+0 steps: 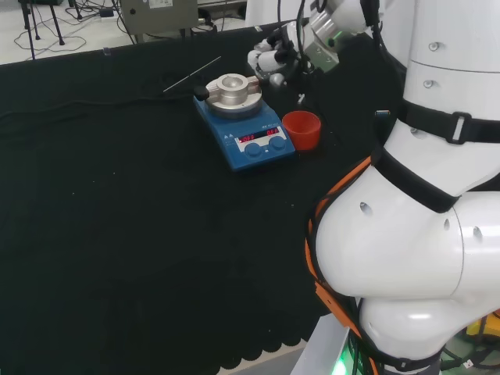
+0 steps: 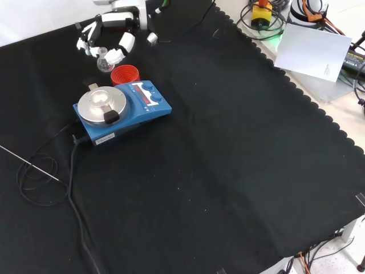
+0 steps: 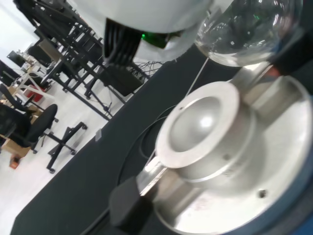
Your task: Place the round-bottom flask on the heater.
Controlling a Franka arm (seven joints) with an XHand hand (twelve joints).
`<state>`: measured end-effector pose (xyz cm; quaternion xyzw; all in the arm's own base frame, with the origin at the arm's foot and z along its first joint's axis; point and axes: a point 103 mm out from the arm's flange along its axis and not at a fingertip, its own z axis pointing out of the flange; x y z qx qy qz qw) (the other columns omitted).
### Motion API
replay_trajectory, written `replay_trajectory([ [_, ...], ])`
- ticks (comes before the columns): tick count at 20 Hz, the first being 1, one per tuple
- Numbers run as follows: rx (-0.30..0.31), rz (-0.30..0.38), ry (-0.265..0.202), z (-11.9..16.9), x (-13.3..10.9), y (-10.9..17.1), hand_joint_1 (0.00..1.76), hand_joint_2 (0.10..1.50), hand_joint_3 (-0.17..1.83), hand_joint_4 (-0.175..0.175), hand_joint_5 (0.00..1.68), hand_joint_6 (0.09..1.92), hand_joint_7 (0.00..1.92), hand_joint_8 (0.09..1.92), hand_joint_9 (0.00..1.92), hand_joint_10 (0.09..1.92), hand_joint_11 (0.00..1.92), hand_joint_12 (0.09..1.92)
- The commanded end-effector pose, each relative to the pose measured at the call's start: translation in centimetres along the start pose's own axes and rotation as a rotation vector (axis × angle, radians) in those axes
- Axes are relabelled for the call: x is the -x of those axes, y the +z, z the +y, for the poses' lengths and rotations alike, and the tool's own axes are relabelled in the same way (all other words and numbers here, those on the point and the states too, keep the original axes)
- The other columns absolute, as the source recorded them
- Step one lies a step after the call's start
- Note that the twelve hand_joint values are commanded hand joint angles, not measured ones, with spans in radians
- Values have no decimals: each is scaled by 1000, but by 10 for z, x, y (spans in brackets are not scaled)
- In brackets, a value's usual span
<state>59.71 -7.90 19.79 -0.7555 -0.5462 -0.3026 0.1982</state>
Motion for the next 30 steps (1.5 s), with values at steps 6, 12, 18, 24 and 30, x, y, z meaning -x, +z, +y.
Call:
replay_trajectory([
  [6,-81,88,-21,24,-31,42,1156,624,847,-76,1151,974,465,657,678,649,202,1352],
  [12,-101,103,-17,31,-34,57,1156,623,849,-75,1152,974,467,658,679,648,204,1351],
  [18,-114,112,1,34,-27,65,1156,621,851,-74,1153,973,468,657,679,648,205,1351],
  [24,-119,112,18,36,-18,66,1156,620,853,-73,1154,971,469,657,680,648,206,1351],
  [30,-127,105,28,35,-11,70,1156,619,854,-72,1156,970,469,657,680,648,207,1351],
])
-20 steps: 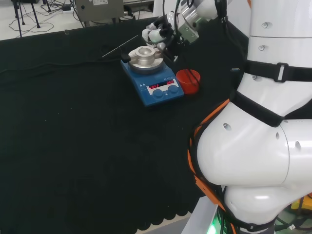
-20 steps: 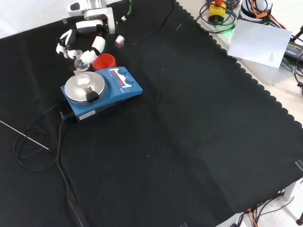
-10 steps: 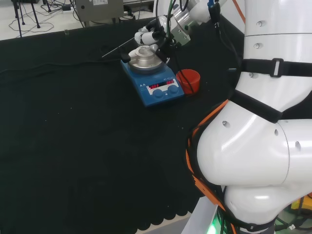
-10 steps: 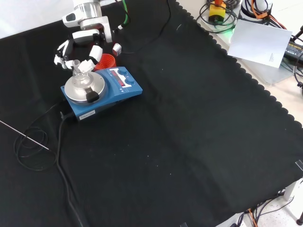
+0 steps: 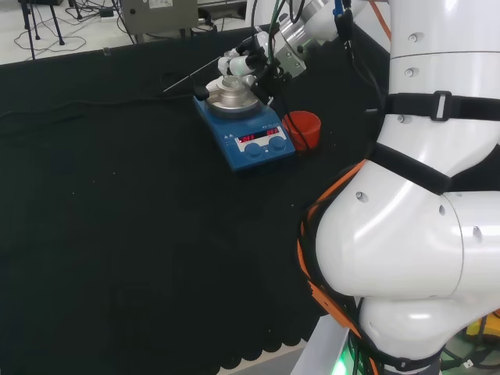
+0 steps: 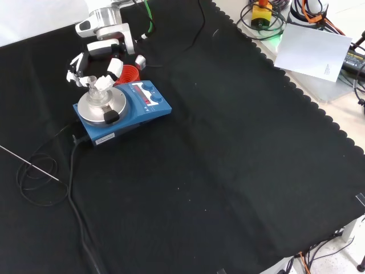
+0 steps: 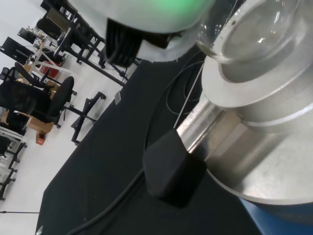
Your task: Place the round-bottom flask on the heater.
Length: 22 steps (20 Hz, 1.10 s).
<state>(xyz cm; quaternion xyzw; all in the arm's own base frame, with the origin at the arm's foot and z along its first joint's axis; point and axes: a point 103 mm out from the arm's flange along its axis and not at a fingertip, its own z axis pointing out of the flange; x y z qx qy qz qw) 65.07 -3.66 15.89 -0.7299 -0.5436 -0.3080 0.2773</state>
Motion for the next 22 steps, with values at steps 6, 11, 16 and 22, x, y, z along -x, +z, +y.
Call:
replay_trajectory([
  [6,-7,-19,24,-1,12,2,1156,618,854,-71,1156,969,469,657,680,647,208,1350],
  [11,-8,-26,22,-1,11,0,1155,619,852,-69,1156,967,469,657,680,647,209,1351],
  [16,-36,-15,15,-4,12,-1,1111,804,541,13,1075,963,419,669,642,667,177,1362],
  [22,-51,-48,10,-9,8,-4,1036,607,747,-27,749,841,354,673,569,697,104,1371],
])
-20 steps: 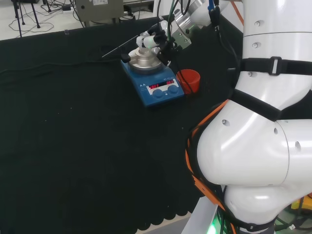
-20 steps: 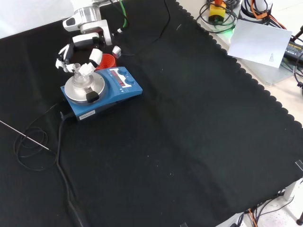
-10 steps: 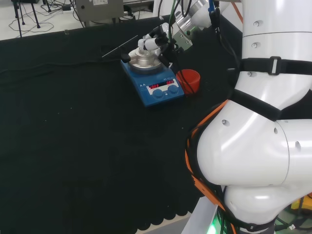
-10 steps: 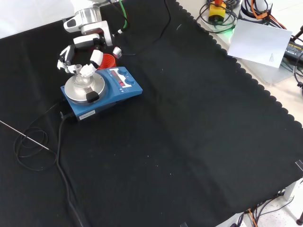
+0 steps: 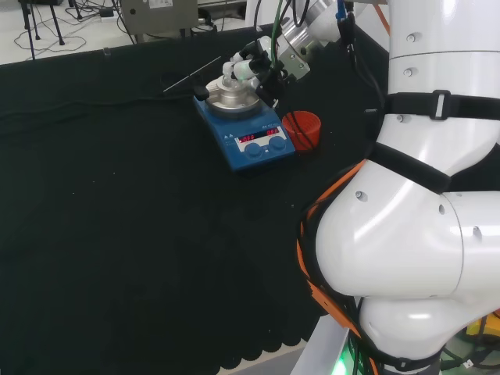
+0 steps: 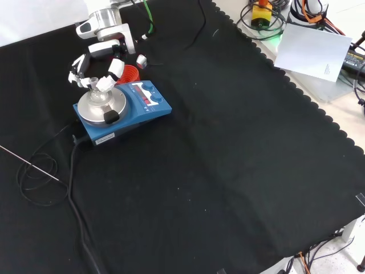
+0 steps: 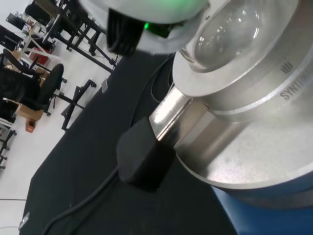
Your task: Place the round-bottom flask on the heater.
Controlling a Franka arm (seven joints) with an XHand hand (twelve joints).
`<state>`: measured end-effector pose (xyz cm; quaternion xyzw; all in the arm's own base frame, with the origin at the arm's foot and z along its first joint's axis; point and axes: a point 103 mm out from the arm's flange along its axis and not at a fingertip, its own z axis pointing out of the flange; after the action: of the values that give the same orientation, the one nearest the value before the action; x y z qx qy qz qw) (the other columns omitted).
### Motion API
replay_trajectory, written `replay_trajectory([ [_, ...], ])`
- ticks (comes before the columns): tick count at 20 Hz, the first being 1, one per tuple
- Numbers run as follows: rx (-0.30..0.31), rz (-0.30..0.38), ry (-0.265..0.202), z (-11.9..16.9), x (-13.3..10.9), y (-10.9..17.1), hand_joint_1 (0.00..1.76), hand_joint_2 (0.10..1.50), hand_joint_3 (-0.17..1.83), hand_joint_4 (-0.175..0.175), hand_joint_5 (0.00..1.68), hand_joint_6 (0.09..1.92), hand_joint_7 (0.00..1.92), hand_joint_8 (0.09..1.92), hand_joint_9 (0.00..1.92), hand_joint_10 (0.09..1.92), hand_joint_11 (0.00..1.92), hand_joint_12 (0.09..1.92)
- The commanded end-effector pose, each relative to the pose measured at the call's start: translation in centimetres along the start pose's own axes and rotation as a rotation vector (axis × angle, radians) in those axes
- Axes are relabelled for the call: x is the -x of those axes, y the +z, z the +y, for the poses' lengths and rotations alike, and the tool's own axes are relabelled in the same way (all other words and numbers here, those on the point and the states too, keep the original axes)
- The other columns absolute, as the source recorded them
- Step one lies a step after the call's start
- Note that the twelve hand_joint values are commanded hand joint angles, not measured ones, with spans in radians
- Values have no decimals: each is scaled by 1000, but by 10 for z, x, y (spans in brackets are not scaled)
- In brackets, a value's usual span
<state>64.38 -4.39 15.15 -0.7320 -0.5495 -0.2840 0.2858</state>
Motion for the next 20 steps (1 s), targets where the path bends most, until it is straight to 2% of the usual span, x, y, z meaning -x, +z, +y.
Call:
replay_trajectory([
  [1,-9,-25,-6,-6,-4,-2,1033,598,753,-27,736,837,350,673,564,698,98,1371],
  [10,13,-47,-27,-25,-15,-19,1016,557,745,-26,576,784,316,672,529,703,65,1378],
  [20,54,-95,-44,-69,-31,-46,1000,551,733,-23,526,754,304,679,513,713,49,1386],
])
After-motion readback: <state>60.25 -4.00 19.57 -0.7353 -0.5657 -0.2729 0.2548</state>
